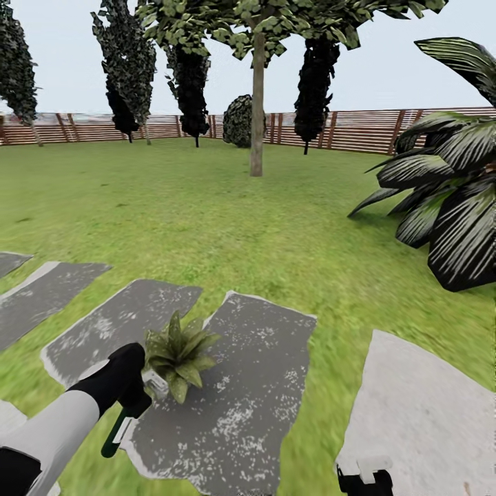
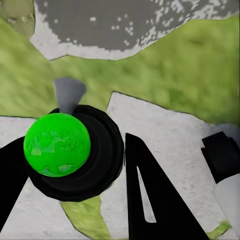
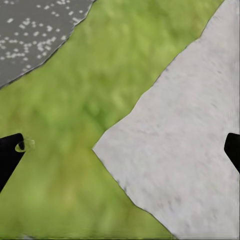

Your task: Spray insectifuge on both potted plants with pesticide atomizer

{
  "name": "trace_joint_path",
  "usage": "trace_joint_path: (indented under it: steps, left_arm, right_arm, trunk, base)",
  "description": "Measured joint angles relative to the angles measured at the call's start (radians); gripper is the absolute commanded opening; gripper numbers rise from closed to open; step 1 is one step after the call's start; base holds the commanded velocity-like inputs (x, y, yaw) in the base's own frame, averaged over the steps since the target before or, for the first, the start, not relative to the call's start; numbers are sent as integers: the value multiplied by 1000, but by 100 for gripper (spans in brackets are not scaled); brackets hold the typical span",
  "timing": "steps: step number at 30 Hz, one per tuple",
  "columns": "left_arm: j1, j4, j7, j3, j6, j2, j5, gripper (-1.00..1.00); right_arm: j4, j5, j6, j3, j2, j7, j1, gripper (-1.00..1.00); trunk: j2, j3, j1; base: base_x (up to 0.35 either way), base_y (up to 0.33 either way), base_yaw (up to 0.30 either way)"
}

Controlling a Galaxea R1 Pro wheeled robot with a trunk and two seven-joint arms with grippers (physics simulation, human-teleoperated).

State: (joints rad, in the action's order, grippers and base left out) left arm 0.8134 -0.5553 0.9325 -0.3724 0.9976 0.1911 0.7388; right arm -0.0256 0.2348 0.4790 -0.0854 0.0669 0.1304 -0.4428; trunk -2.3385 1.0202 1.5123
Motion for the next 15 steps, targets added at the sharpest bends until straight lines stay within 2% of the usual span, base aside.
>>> trace_joint_path:
  steps: [5,11,15]
  left_arm:
    - [0,0,-1,-4,0,-4,0,-100]
    - [3,0,-1,3,1,2,-1,-100]
    - [6,0,-1,0,1,-5,0,-100]
  right_arm:
    - [0,0,0,0,-1,0,0,100]
    - [0,0,0,0,-1,0,0,100]
    - [0,-1,0,0,-1,0,0,100]
  trunk:
    - [0,0,0]
    - [0,0,-1]
    - [0,0,-1]
  base:
    - [-73,-245,252]
    - [183,-220,265]
    - [180,-120,78]
